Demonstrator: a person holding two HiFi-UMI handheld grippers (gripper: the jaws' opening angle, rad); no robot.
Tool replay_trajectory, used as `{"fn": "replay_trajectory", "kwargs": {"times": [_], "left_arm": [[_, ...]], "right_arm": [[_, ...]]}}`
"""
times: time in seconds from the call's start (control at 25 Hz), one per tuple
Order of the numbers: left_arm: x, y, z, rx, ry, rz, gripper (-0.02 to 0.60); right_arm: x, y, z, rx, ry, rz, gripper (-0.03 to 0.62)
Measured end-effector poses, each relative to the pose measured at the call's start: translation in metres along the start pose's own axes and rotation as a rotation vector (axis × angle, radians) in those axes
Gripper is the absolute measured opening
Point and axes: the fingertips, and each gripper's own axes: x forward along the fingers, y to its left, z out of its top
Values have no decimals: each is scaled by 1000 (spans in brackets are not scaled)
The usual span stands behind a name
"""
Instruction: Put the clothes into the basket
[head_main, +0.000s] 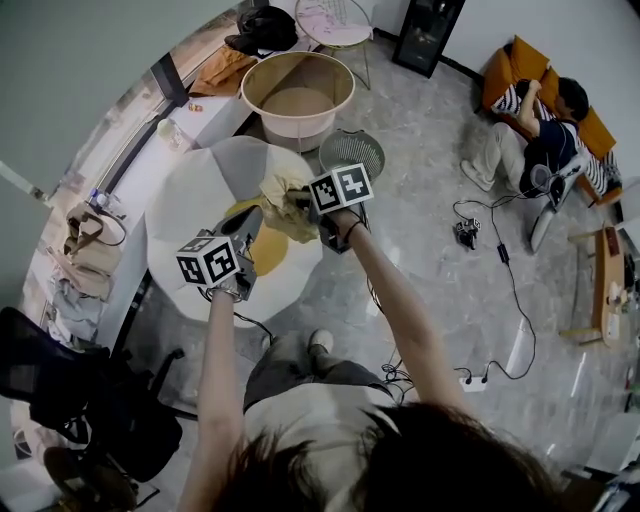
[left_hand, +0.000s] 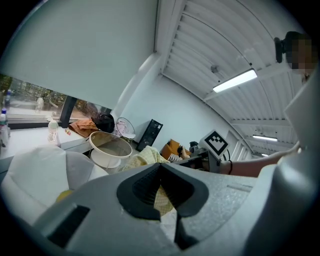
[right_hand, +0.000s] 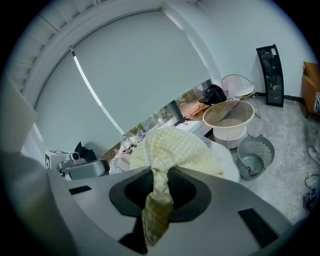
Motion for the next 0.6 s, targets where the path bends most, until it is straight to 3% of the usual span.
{"fn": "replay_trajectory", "kwargs": {"times": [0.6], "left_arm": [[88, -4, 3, 10, 98, -82, 11]], "right_arm": [[-24, -82, 27, 105, -63, -62, 71]]}}
